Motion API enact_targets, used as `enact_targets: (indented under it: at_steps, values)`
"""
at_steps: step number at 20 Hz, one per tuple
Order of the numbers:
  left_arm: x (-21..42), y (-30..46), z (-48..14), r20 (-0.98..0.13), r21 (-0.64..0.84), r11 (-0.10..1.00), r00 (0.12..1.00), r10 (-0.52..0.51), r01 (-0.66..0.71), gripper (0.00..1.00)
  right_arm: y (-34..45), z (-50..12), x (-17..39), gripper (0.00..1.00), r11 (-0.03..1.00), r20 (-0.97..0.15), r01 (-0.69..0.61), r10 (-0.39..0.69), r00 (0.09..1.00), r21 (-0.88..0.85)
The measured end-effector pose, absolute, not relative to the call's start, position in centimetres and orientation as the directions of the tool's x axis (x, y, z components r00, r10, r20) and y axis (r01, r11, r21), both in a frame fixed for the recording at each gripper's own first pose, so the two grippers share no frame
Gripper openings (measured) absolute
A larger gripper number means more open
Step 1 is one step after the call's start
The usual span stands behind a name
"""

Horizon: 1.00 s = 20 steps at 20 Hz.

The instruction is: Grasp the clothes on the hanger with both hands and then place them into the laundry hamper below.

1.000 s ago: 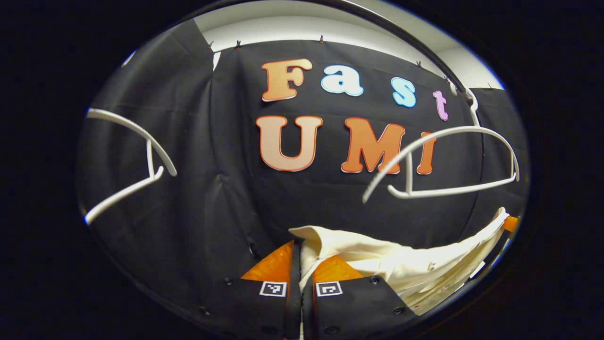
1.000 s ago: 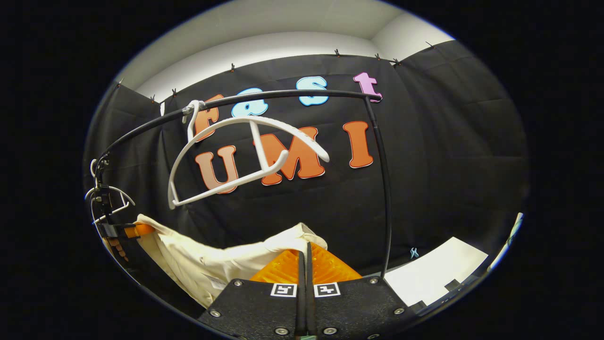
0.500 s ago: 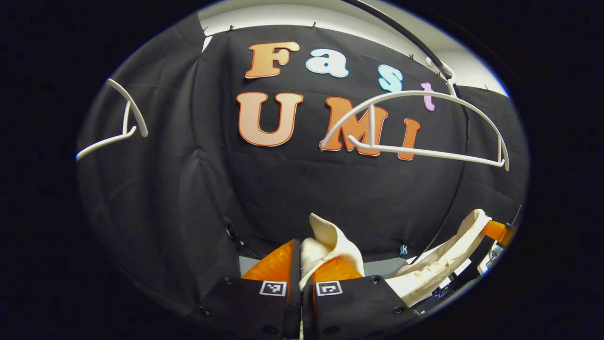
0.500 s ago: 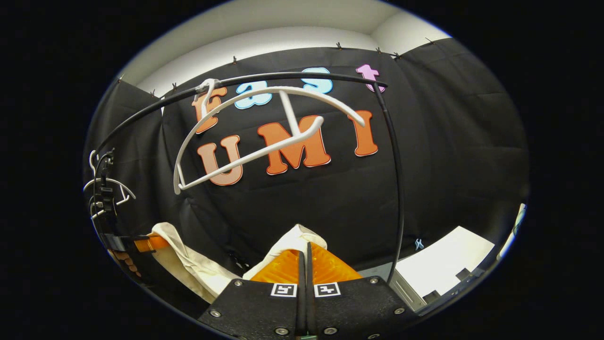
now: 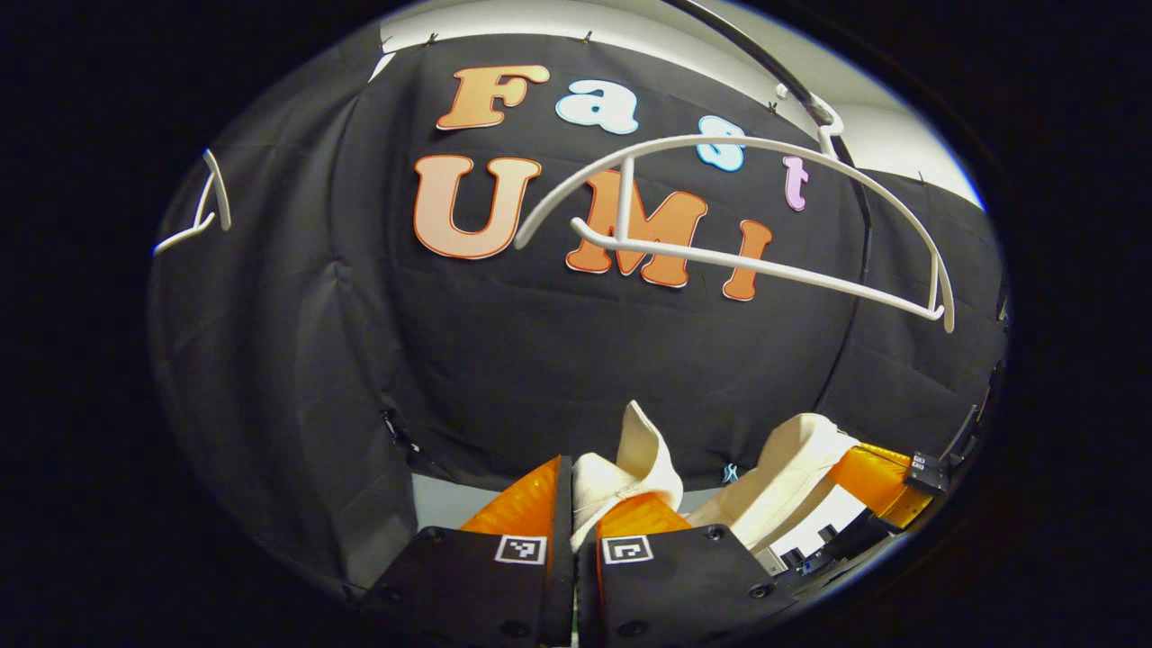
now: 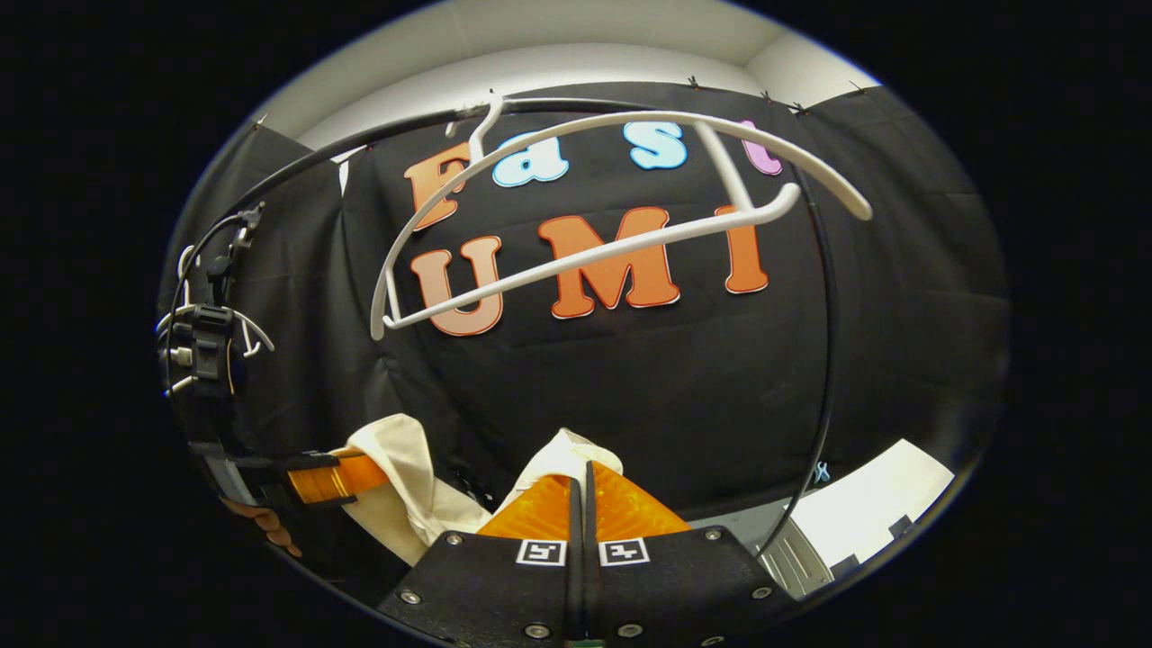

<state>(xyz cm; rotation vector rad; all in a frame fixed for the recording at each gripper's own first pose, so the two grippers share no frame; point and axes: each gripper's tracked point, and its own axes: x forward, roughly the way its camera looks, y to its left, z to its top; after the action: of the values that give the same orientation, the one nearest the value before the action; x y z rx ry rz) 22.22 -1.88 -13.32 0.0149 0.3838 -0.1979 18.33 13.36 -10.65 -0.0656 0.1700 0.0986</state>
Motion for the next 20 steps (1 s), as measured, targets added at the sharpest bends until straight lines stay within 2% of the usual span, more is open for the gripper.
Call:
enact_targets:
  at_steps: [10,20]
  values:
    - [24.6,-0.6,-18.7,-0.465,-0.057,0.989,0.873,-0.147,0.137,0.09,13.7,-17.3,22.1,0.0,0.993,-0.255,-0.105,0.088,0.963,-0.053]
    - [23.4,2.5,-30.5,-0.671,-0.005,0.995,0.737,-0.074,0.095,0.07,10.3,-30.0,23.5,0.0,0.997,-0.476,-0.033,-0.007,0.88,-0.074]
